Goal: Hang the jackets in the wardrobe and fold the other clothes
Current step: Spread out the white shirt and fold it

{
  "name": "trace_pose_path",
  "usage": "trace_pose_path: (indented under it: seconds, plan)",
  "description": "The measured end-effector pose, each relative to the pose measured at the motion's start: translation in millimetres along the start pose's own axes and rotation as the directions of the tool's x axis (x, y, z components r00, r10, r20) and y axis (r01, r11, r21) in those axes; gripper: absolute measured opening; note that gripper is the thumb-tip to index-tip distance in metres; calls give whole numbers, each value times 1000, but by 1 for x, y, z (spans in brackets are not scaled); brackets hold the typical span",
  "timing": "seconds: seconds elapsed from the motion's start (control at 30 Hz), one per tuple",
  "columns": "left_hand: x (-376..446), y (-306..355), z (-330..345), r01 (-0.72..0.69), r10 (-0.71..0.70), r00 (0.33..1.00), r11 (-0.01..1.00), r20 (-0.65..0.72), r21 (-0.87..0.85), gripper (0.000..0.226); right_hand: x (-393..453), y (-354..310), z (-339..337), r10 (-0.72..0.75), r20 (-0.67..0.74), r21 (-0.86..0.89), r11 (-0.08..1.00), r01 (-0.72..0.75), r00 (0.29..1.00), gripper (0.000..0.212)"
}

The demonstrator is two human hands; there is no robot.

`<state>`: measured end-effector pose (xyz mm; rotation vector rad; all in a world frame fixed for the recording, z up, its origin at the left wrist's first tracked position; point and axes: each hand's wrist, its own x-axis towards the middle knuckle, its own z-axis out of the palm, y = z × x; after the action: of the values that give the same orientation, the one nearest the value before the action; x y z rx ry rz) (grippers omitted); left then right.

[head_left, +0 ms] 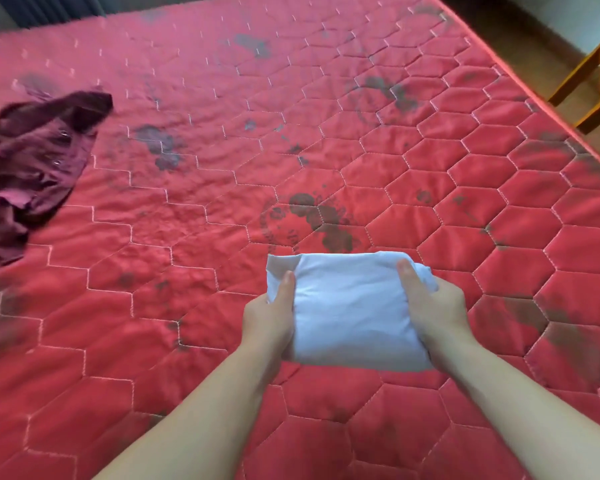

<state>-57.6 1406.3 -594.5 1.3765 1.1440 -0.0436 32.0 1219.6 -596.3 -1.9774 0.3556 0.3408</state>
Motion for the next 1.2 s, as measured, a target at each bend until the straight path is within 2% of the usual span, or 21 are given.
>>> trace_pose_path:
  seconds: [0.17, 0.27, 0.37, 0.47, 0.53, 0.6, 0.7, 0.83, 0.9, 1.0, 1.1, 1.2]
  plan:
    - [-60, 120, -72, -197, 194, 980, 978, -48, -63, 47, -50, -149, -12, -217, -24, 34, 975, 218, 976, 59]
    - [-124, 212, -115, -255, 264, 964, 948, 22, -191, 42, -98, -253, -41, -274, -2, 86, 958, 273, 962, 59]
    - [-205, 291, -155, -342, 379, 920, 900, 100, -269, 43, -153, -341, -79, -308, 33, 193, 935, 296, 951, 55]
    - [-280, 342, -195, -445, 487, 867, 853, 110, -273, 54, -209, -409, -122, -416, 71, 273, 882, 384, 907, 50]
    - [-322, 361, -221, -477, 523, 845, 833, 115, -279, 48, -243, -443, -147, -488, 122, 325, 843, 429, 864, 46]
    - [-362, 371, -244, -460, 509, 855, 834, 100, -306, 41, -274, -466, -164, -552, 180, 370, 805, 465, 814, 42]
    - [-418, 367, -273, -469, 488, 872, 814, -33, -343, 48, -317, -485, -172, -620, 271, 437, 761, 480, 736, 40]
    - [-492, 319, -305, -539, 453, 835, 787, -312, -300, 65, -374, -476, -169, -665, 408, 502, 735, 456, 625, 37]
    - [-530, 281, -320, -552, 406, 804, 780, -435, -294, 59, -405, -460, -162, -668, 493, 513, 741, 434, 558, 36]
    - [-591, 222, -344, -545, 330, 787, 769, -521, -335, 55, -463, -435, -148, -659, 603, 522, 752, 402, 449, 33]
    - [-654, 156, -372, -582, 243, 732, 710, -636, -398, 66, -538, -413, -134, -656, 700, 528, 742, 414, 283, 33]
    - [-713, 85, -401, -628, 115, 627, 660, -770, -413, 65, -623, -391, -124, -651, 755, 553, 696, 459, 77, 34]
